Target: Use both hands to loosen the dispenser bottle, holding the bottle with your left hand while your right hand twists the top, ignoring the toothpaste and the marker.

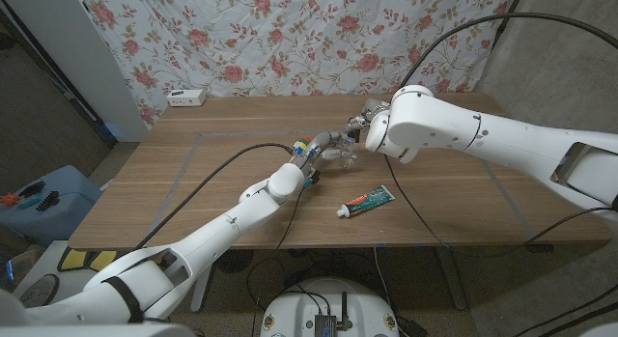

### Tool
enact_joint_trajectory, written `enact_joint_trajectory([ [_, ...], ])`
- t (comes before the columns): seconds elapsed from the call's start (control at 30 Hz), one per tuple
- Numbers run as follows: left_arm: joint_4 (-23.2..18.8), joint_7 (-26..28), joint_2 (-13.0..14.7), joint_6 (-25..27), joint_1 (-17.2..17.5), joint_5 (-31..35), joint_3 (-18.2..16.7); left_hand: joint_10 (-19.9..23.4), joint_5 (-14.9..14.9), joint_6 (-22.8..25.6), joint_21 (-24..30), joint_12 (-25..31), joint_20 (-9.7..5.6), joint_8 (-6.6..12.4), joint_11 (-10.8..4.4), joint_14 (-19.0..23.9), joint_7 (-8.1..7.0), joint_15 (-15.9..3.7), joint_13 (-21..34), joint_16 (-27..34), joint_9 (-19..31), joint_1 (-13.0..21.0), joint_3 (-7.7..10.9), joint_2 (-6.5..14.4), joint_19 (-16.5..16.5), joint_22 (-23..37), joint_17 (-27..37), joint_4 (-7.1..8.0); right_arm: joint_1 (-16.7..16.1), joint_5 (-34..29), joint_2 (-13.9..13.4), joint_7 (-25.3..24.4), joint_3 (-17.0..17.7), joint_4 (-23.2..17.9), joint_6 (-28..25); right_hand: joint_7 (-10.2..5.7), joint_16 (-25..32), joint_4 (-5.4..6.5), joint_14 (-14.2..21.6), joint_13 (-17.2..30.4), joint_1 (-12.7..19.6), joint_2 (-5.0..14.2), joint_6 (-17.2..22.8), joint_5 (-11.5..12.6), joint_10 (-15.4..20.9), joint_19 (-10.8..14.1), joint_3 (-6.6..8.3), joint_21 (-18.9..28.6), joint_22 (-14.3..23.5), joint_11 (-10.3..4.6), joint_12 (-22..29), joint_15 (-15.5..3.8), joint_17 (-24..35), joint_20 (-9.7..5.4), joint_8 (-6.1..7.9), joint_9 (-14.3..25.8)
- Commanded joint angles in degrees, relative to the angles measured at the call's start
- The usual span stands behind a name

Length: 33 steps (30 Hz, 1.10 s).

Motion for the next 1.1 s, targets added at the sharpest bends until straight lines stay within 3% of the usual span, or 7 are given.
enact_joint_trajectory([
  [0.03, 0.3, -0.1, 0.0, -0.6, 0.0, -0.1, -0.1, 5.6, 0.4, 4.9, -0.1, 0.5, -0.19, 0.27, -3.73, 1.4, -1.42, -5.69, 8.5, 0.2, 0.3, -6.4, 4.26, 8.2, 0.2, 0.1, 0.2, 3.81, 1.2, 1.7, 0.7, -1.9, -1.7, 1.6, 0.0, -0.17, 0.5, 0.13, 0.7, 0.2, 0.7, -0.17, 0.8, 0.4, 0.3, 0.1, 0.34, -0.2, 0.2, -1.11, 0.8, -0.52, 0.2, -0.4, 0.53, 0.3],
  [0.53, 0.0, 0.1, -0.1, -0.3, 0.2, -0.1, -0.1, 5.9, 0.5, 5.0, -0.1, 0.5, -0.15, 0.28, -3.9, 1.5, -1.46, -5.68, 8.5, 0.2, 0.3, -6.5, 4.38, 8.3, 0.2, 0.1, 0.1, 3.82, 0.8, 1.4, 1.3, -3.1, -1.8, 2.4, 0.0, -1.52, 1.2, 0.37, 2.9, 0.8, 2.3, -0.02, 3.5, 1.2, 2.4, 0.2, 0.66, -0.2, 0.2, -2.1, 2.2, -2.52, 0.8, -0.84, 1.84, 0.8],
  [1.1, 0.9, -0.3, -0.4, -1.3, -0.2, -0.2, 0.0, 5.9, 0.6, 5.1, -0.1, 0.5, -0.09, 0.27, -3.81, 1.4, -1.45, -5.68, 8.6, 0.1, 0.3, -6.5, 4.49, 8.4, 0.2, 0.1, 0.0, 3.81, 0.1, -0.7, 1.4, -2.6, -1.8, 2.3, 0.0, -2.76, 2.3, 0.71, 4.5, 1.9, 4.1, 0.34, 6.6, 1.8, 6.1, 0.6, 0.54, -0.2, 0.2, -4.23, 4.7, -4.77, 2.2, -1.5, 3.68, 1.5],
])
